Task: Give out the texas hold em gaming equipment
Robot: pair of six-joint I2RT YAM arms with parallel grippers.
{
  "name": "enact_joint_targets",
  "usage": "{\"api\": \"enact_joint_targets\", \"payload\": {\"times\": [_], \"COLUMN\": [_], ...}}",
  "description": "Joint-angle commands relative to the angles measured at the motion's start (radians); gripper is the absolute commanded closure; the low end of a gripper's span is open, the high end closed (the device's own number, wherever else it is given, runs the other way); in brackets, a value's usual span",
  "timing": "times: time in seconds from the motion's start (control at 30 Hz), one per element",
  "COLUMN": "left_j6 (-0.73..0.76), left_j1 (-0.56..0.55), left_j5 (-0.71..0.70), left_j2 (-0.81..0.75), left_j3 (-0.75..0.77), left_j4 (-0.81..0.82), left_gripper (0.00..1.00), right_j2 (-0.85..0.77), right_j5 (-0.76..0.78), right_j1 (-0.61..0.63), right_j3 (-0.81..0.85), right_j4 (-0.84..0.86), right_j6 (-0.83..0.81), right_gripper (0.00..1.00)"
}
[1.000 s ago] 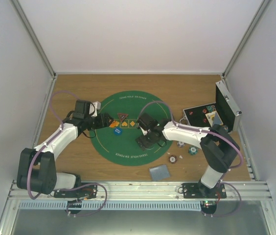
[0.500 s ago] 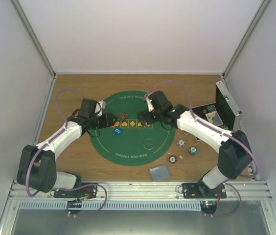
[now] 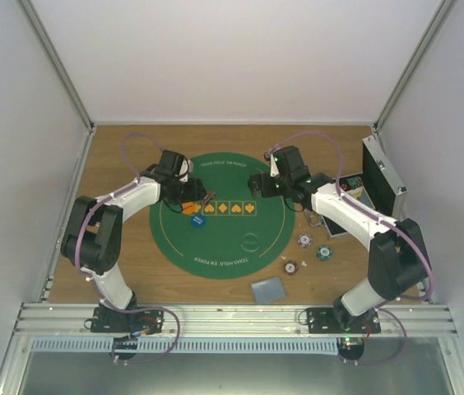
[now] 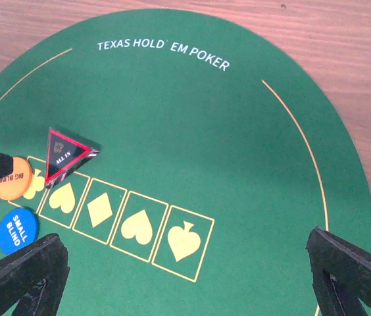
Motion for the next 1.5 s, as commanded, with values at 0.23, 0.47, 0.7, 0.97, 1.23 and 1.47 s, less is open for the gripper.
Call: {"api": "enact_joint_targets", "payload": {"times": [0.23, 0.47, 0.7, 0.97, 1.23, 1.47], "left_j6": [0.098, 0.117, 0.135, 0.109, 0.071, 0.062], "left_j1": [-0.005, -0.008, -0.024, -0.09, -0.142, -0.154], "left_j5": [-0.18, -0.209, -0.269, -0.245, -0.227, -0.226], "left_j2": [0.096, 0.132, 0.144, 0.064, 0.069, 0.081], "left_j3": [0.065, 0.078, 0.092, 0.08, 0.087, 0.046], "left_j4": [-0.139, -0.158, -0.181, -0.164, -0.186, -0.174], "left_gripper": [0.37, 0.37, 0.35, 0.4, 0.41, 0.48], "right_j2": [0.048, 0.073, 0.103, 0.137, 0.163, 0.172], "right_j5": [-0.079, -0.072, -0.069, -0.069, -0.069, -0.062], "right_j1": [-0.01, -0.011, -0.01, -0.01, -0.011, -0.011], "right_j3": [-0.016, -0.002, 0.028, 0.048, 0.066, 0.064], "right_j4": [0.018, -0.002, -0.016, -0.02, -0.028, -0.034], "right_j6": [0.055, 0.03, -0.002, -0.021, -0.034, -0.039], "right_gripper": [0.0, 0.0, 0.0, 0.0, 0.0, 0.0]}}
